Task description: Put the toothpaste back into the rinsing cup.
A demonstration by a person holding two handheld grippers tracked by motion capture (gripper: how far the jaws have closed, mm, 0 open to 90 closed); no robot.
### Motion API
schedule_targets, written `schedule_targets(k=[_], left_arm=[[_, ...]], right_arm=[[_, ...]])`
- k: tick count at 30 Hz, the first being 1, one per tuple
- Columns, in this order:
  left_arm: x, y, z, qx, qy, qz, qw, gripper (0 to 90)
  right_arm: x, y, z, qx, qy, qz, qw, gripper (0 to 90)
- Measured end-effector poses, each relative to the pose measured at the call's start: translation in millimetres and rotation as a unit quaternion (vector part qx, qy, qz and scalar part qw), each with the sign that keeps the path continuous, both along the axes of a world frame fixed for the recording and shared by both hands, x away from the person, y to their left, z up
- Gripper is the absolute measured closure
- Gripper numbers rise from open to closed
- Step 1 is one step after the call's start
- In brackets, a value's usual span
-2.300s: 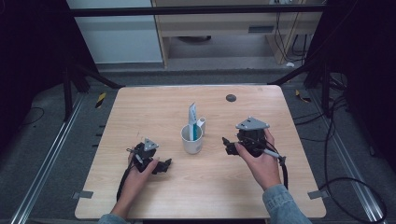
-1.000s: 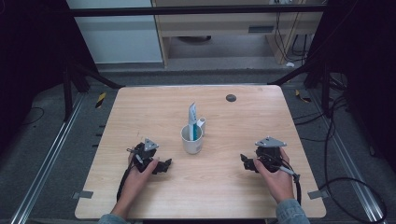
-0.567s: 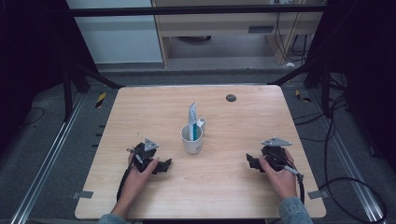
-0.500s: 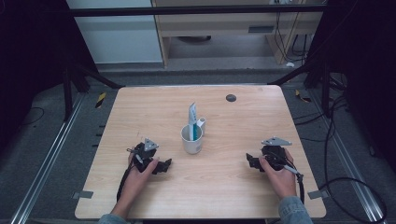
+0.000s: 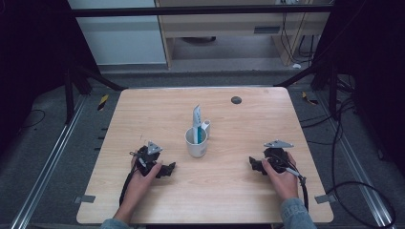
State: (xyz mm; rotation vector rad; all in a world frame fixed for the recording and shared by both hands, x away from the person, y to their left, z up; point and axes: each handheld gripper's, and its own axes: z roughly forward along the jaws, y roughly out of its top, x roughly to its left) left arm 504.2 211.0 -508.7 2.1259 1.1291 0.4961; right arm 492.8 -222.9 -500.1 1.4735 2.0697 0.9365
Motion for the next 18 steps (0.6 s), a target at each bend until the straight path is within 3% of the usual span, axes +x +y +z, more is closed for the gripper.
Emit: schedule_targets(k=[8,12,18], left_arm=[[0.0,0.0,0.0,0.000,0.000,0.000,1.0000,0.0],[0.0,0.0,0.0,0.000,0.000,0.000,1.0000,0.0],[-0.1,0.0,0.0,0.000,0.000,0.000,1.0000,0.0]], right_arm=[[3.0,4.2,-7.0,-0.004,0.007,-0.006,1.0000,9.7],[4.4,7.4,-10.9,-0.019,-0.009,-0.013,0.9997,7.4],[4.7,7.5,-11.6,-0.019,-0.009,-0.012,0.9997,6.1]])
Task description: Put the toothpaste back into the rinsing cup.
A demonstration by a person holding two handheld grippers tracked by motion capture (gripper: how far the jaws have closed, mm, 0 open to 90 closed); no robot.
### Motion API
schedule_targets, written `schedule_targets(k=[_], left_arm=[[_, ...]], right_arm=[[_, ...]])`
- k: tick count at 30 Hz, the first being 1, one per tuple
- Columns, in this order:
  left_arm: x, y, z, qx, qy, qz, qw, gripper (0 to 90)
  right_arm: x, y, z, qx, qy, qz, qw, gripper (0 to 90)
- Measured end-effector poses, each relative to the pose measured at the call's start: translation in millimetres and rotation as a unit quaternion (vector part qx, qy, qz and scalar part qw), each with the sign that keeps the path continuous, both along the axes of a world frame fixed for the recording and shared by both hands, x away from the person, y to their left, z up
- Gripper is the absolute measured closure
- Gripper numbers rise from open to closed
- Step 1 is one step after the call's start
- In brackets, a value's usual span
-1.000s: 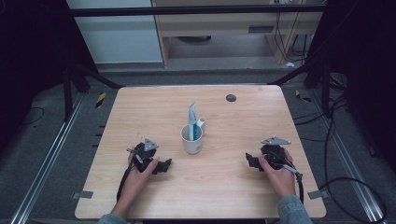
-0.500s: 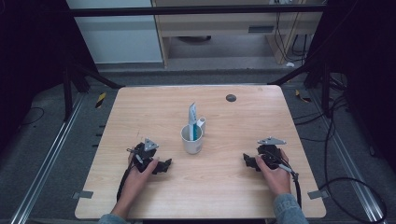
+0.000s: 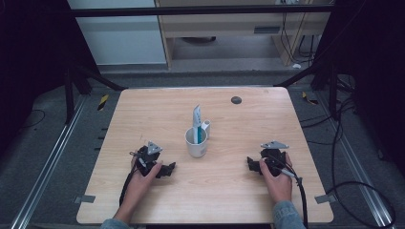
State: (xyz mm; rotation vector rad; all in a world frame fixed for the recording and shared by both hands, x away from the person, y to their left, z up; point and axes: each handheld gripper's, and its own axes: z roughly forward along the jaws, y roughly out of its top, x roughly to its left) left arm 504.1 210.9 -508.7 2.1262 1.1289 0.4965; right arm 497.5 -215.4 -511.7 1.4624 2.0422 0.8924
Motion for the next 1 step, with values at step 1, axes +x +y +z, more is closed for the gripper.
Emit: schedule_targets(k=[1], left_arm=[[0.0,0.0,0.0,0.000,0.000,0.000,1.0000,0.0]], right_arm=[[-0.3,-0.3,-0.1,0.001,0.001,0.001,1.0000,6.0]])
